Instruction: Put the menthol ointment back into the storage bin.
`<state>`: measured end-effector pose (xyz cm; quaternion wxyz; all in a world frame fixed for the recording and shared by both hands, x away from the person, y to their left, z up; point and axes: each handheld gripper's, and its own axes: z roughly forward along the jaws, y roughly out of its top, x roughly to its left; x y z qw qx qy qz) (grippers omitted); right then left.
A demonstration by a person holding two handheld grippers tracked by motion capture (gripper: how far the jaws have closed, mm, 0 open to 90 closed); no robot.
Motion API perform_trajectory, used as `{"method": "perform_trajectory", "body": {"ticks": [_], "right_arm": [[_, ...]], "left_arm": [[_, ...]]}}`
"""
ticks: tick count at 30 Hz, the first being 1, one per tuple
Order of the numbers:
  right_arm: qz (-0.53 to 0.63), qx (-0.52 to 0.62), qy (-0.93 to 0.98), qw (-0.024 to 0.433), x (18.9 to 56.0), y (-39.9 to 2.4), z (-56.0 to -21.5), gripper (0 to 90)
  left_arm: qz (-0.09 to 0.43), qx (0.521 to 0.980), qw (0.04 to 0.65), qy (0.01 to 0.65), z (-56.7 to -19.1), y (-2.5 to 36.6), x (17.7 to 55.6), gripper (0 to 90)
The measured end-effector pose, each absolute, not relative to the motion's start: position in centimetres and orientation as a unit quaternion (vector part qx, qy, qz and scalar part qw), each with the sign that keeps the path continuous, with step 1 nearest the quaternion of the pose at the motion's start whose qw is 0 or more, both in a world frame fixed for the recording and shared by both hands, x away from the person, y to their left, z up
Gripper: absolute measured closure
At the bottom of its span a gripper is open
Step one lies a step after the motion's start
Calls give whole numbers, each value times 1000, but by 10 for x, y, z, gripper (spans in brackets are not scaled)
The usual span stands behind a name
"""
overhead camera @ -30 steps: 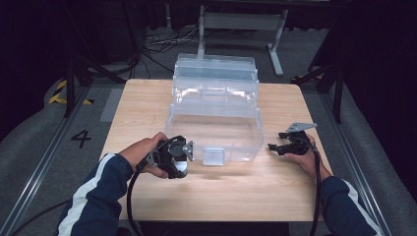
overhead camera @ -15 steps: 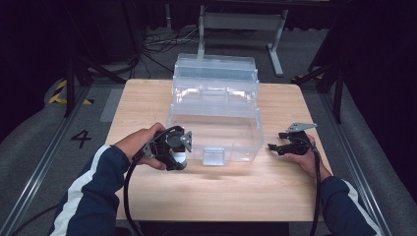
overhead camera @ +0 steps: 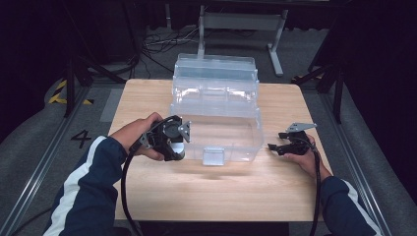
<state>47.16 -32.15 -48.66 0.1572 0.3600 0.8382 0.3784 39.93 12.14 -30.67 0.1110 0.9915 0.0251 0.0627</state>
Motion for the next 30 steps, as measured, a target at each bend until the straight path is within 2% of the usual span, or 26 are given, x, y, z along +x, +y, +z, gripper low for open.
{"method": "perform_trajectory", "body": {"ticks": [16,30], "right_arm": [[378,361,838,157,471,-321,-487,244],[378,361,838,157,471,-321,-487,244]], "left_arm": [[89,991,99,29,-289,120,434,505],[82,992,84,52,-318,120,472,505]]}}
